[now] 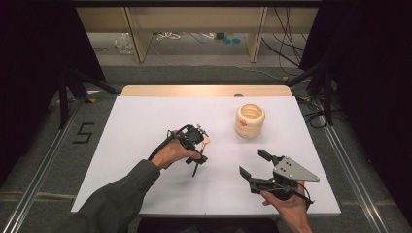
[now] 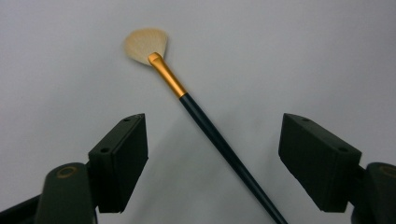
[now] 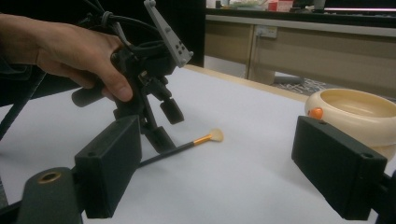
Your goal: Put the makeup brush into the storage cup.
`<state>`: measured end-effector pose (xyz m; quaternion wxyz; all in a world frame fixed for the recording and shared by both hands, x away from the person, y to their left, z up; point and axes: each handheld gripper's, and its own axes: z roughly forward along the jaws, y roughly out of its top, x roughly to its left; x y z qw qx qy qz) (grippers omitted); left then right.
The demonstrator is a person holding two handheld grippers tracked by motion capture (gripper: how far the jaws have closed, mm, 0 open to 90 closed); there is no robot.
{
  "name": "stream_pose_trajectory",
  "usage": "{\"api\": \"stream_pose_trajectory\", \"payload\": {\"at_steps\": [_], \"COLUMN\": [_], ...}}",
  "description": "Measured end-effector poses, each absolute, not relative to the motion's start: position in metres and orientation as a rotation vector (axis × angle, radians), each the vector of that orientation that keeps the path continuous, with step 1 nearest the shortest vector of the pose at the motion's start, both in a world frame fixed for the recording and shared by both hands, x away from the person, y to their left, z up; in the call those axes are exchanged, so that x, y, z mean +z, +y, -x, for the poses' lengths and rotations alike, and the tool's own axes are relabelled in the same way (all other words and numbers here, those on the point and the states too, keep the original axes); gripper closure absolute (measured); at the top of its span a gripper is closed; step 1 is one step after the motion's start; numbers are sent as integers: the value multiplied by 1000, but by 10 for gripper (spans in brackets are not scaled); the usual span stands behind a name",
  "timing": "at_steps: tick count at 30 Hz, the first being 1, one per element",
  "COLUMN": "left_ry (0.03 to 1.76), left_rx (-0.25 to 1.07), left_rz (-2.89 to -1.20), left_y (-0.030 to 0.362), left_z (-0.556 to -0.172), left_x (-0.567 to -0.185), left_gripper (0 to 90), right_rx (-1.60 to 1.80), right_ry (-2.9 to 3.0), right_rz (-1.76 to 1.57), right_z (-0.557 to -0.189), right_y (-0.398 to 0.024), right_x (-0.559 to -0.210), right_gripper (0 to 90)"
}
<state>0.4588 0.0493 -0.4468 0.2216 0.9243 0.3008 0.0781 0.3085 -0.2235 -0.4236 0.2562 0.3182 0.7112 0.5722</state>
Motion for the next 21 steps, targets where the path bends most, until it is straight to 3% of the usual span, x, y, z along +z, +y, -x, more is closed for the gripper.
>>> {"api": "stream_pose_trajectory", "payload": {"at_steps": [21], "left_ry": [902], "left_rx": [190], "left_rz": [-2569], "left_y": [51], "left_z": [-469], "left_x": [-454], "left_gripper": [331], "right_rx": [1565], "right_ry": [1954], "right_rz": [-874], "right_z": [-308], "right_y": [-223], "right_x": [-424], "right_gripper": [169]}}
